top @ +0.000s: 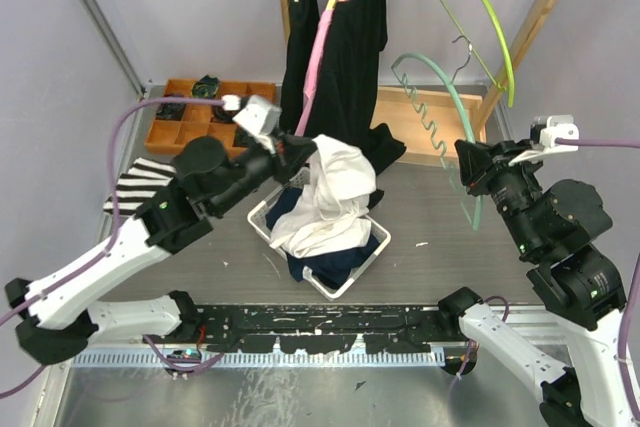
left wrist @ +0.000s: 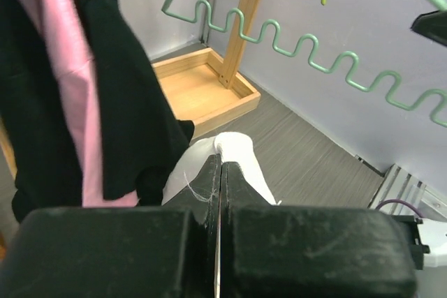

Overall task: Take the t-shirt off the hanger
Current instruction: Place the T-shirt in the bin, then place the hanger on the clothesline, then pick up the hanger from the clothesline.

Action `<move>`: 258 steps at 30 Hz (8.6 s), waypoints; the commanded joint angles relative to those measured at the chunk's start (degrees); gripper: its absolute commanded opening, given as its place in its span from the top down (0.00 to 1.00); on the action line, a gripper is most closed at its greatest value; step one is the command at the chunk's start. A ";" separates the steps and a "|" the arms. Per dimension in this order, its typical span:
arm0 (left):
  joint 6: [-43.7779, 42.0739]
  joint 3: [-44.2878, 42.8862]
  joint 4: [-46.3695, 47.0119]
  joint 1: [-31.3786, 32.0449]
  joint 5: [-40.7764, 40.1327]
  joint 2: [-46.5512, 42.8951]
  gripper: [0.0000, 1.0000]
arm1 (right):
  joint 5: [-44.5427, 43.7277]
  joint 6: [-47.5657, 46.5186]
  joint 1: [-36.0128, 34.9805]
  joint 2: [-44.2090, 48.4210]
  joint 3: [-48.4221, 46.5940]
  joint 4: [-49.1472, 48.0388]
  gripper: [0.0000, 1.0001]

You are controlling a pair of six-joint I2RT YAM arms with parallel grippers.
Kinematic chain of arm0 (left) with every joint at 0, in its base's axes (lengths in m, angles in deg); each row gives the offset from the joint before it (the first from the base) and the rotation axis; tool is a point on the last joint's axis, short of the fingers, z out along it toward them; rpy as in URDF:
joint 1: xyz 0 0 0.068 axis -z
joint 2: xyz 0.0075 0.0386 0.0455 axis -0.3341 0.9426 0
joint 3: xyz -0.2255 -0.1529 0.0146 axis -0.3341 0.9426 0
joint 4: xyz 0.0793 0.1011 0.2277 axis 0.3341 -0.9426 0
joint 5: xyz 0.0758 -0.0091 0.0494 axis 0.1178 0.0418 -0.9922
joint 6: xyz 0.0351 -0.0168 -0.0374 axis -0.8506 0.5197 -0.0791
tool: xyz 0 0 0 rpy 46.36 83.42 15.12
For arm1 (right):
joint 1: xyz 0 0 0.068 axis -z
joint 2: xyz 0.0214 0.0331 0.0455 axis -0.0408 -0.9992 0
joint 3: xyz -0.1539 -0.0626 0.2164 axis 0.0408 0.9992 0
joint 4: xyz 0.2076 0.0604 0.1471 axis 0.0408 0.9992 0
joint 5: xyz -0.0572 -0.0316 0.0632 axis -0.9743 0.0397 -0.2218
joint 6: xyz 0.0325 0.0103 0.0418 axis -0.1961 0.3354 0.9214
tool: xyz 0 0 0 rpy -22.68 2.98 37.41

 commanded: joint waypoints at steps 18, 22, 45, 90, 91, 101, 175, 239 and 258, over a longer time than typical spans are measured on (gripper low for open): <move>11.31 21.43 -12.73 0.18 -7.45 -12.76 1.00 | 4.03 1.03 0.34 -1.43 1.08 -7.33 0.99; 10.86 21.00 -16.57 0.17 -11.91 -8.37 1.00 | 3.95 1.01 0.30 -1.54 1.11 -7.46 0.99; 10.13 24.26 -16.67 0.16 -23.89 13.05 1.00 | 3.60 0.49 0.32 -3.04 0.27 -7.44 0.99; 5.06 24.87 0.94 1.98 -7.78 17.33 0.22 | 1.39 0.85 0.35 -5.62 -0.67 -9.65 0.99; 5.46 25.37 1.16 2.03 -7.91 18.01 0.22 | 0.43 0.90 0.35 -6.12 -1.31 -9.48 0.99; 8.90 28.34 1.58 1.88 -6.47 22.28 0.22 | -8.11 -1.80 0.35 -13.49 -7.51 -10.23 0.99; 6.17 19.39 -18.34 2.03 -15.82 -19.52 0.13 | 10.56 -2.47 21.31 -38.25 -19.99 -24.10 0.96; 3.64 17.05 -13.23 1.93 -21.48 -15.78 0.02 | -11.48 -2.65 -12.43 -52.94 -38.99 -19.03 0.40; 3.33 18.32 -12.31 1.93 -21.01 -18.70 0.02 | -17.26 -0.59 -12.60 -61.86 -49.84 -10.90 0.42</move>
